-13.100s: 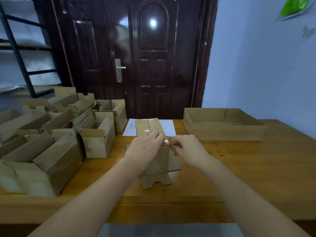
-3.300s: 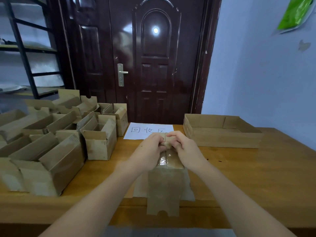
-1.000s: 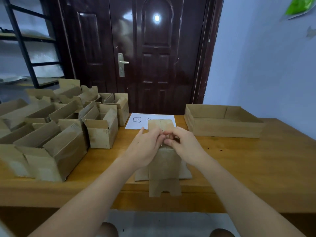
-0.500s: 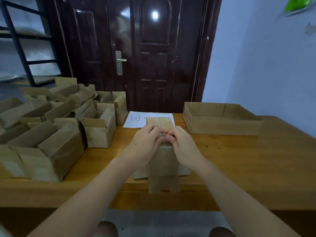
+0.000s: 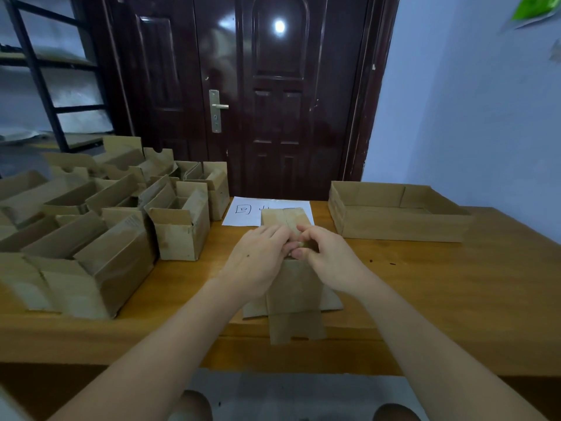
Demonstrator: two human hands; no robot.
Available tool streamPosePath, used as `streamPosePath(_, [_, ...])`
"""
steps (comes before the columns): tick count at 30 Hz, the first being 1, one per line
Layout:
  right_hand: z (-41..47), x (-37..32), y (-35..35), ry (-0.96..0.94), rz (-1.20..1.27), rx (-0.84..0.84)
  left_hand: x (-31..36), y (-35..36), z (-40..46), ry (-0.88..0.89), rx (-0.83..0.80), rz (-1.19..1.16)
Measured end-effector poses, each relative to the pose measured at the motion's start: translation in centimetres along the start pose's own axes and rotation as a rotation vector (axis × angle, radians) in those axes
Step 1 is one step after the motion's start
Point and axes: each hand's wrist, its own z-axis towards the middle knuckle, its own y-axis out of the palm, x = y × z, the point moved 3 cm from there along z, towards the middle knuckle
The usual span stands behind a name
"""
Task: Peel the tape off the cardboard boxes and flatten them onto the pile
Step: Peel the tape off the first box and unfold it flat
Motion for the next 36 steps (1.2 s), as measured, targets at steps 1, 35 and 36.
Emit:
streamPosePath(1, [0.0, 0.1, 0.2, 0.001, 0.006, 0.020, 0.1, -0.1, 0.0, 0.006, 0.007, 0.013])
streamPosePath(35, [0.0, 1.6, -0.3, 0.032, -0.029, 0.011, 1.2, -0.9, 0.4, -0.048, -0.116, 0.086])
streamPosePath(36, [-0.1, 1.5, -0.3, 0.037, -0.019, 0.011, 1.3, -1.0, 0.5, -0.055, -0.114, 0.095])
